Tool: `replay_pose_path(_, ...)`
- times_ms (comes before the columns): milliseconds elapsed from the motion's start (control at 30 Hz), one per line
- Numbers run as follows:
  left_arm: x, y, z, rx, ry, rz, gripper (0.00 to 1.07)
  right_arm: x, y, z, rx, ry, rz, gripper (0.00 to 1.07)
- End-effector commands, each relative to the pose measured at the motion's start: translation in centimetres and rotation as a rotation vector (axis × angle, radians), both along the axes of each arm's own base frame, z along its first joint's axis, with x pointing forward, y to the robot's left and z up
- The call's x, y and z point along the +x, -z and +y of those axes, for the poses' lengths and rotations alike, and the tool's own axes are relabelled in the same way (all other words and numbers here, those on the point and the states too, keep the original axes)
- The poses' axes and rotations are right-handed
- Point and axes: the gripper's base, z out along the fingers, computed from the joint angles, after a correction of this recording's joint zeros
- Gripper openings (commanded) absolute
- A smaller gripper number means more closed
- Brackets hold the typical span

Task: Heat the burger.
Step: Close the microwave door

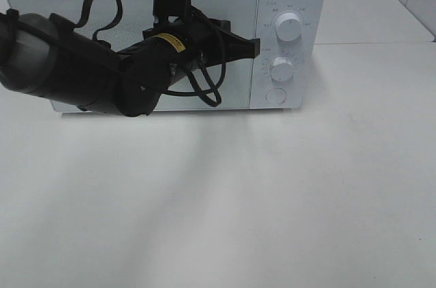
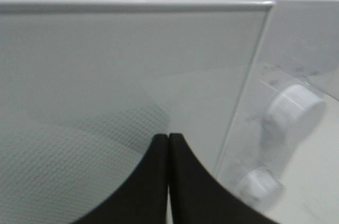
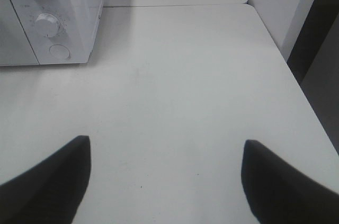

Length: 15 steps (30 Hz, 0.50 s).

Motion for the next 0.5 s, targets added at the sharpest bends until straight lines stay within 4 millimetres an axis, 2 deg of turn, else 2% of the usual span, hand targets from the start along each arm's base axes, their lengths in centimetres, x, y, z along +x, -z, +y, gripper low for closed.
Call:
replay_pose_path(33,1.4,-0.7,1.2,-0.048,-0.098,-0.033,0.0,-0.4,-0.1,0.0,0.006,0.004,-0.031,0.74)
replay_pose_path(267,1.7,-1.4,1.9,-0.046,-0.112,-0.034,0.0,-0.4,-0.1,0.0,0.006,0.004,-0.031,0.73)
replay_pose_path(500,-0.7,-2.2,-0.1,0.0,0.009,0.092,0.0,-0.4,-0.1,0.0,0.006,0.004,-0.031,0.73)
